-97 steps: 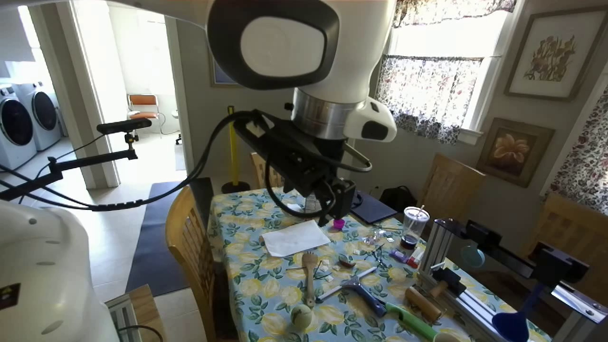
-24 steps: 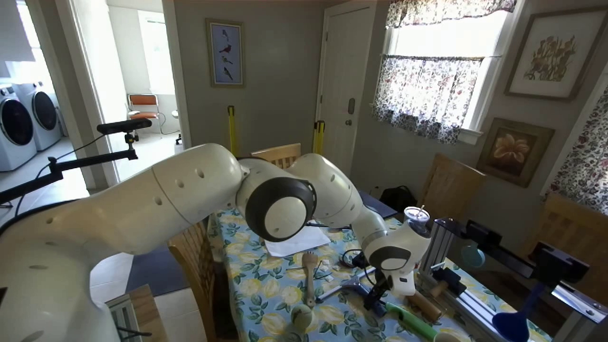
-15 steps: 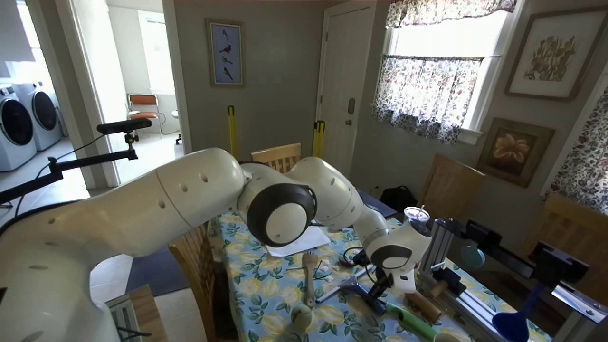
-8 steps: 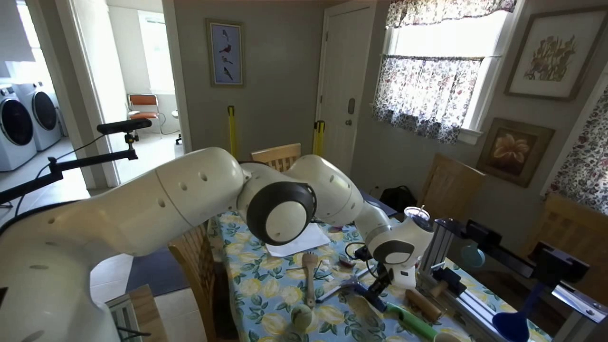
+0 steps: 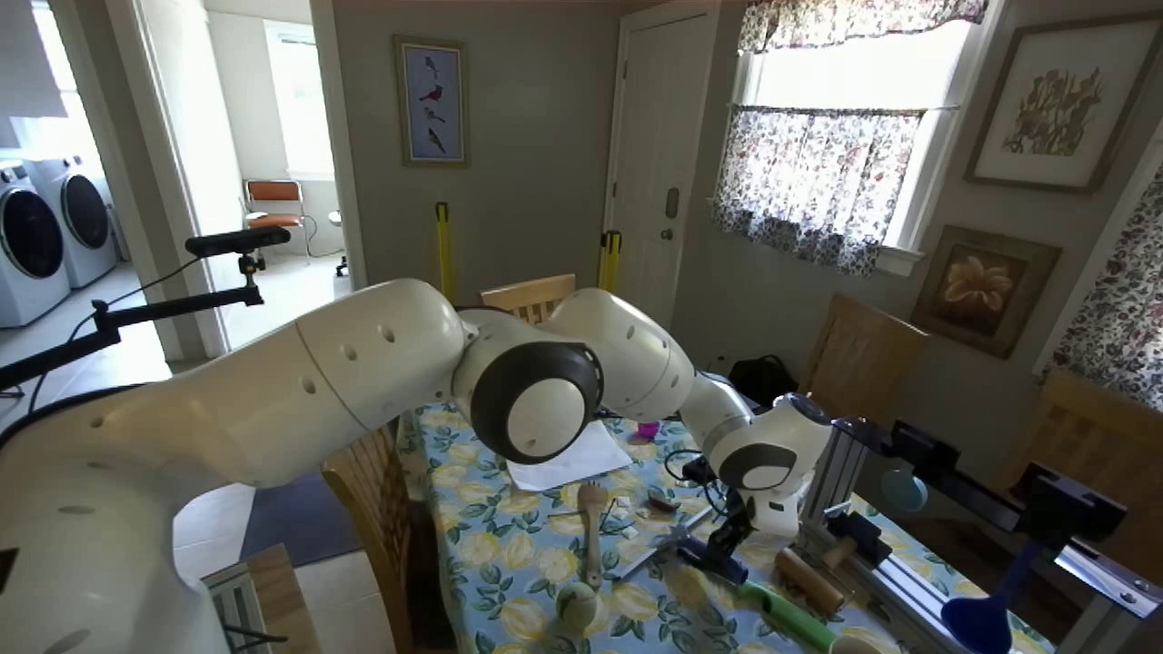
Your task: Move the window wiper to the left
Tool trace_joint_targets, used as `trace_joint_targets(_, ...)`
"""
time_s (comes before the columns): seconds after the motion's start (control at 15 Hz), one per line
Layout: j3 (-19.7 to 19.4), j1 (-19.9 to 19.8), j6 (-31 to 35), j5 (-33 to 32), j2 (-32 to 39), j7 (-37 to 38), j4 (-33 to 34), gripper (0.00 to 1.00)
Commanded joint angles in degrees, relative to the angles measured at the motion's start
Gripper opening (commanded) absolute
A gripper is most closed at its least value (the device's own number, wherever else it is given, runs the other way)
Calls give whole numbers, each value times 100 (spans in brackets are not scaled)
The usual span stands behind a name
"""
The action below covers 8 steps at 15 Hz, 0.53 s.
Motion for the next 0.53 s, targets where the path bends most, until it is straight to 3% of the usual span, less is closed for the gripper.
trace_joint_targets(0.0, -54, 117, -250, -206, 86, 380, 257, 14)
trace_joint_targets(0.47, 102, 202, -372, -183, 174, 570, 381, 14)
